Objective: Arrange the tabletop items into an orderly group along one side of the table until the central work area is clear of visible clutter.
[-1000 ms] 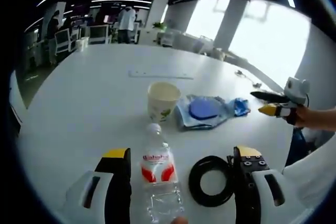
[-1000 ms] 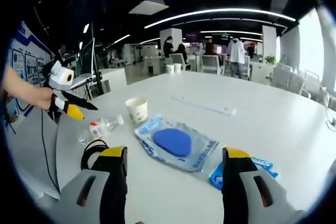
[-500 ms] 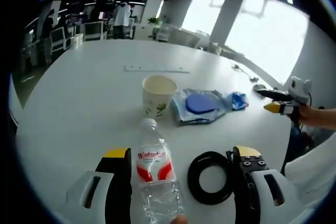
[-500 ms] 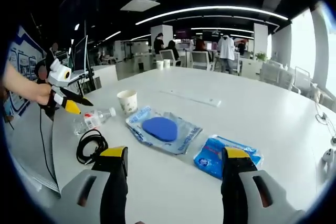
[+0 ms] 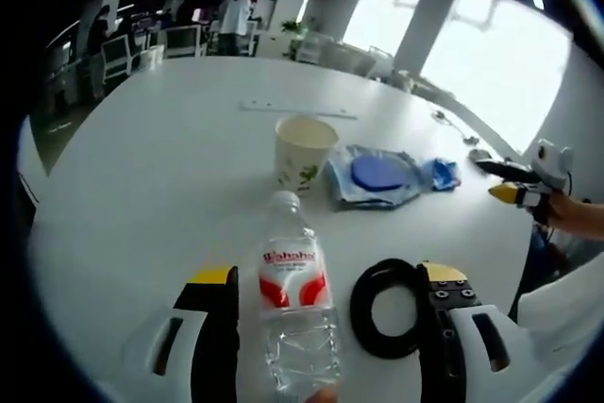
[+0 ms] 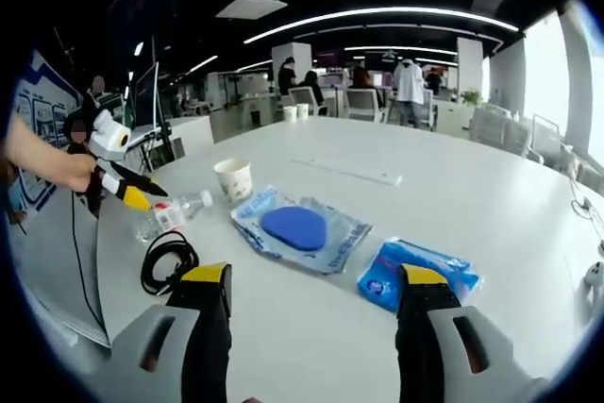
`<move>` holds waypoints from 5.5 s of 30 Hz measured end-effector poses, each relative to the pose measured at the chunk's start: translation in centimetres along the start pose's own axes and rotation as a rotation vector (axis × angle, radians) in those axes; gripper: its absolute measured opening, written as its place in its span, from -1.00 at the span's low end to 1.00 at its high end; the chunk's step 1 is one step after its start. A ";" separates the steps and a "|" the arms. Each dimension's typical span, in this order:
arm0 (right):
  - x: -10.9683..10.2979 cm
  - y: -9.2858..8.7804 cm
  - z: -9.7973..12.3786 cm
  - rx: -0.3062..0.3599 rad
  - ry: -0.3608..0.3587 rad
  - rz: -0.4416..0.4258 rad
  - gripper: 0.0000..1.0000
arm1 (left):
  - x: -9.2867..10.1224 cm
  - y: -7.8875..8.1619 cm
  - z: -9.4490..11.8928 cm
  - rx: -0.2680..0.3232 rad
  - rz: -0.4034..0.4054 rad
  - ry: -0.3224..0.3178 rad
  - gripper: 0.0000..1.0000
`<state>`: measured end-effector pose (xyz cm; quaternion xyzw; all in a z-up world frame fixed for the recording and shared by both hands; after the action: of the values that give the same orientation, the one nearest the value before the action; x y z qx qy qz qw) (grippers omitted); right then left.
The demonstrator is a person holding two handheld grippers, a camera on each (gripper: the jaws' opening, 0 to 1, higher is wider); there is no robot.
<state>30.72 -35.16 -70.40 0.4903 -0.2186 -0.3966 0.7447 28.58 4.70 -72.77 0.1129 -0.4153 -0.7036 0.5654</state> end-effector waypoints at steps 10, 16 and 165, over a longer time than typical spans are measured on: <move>-0.3 -0.4 -0.2 -0.013 0.019 -0.009 0.37 | -0.5 -0.9 -1.1 -0.063 0.063 0.036 0.46; -0.5 -0.8 -0.3 -0.026 0.027 -0.018 0.36 | -0.6 -1.3 -1.9 -0.096 0.069 0.060 0.42; -16.8 11.7 -10.6 0.168 0.598 -0.315 -0.63 | 7.2 1.1 2.6 0.240 -0.198 -0.061 -0.27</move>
<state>32.81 -13.34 -63.22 0.6720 0.0559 -0.3261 0.6626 25.29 -0.55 -68.04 0.1988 -0.5003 -0.7043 0.4627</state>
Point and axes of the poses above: the point that each gripper's makers call its tool centre point, and the gripper's own axes: z roughly backward along the fingers, x roughly to its right, y roughly out of its top, the point moved 10 cm from there along z, roughly backward along the fingers, and after that the axes turned 2 degrees about x, right-handed, at the moved point
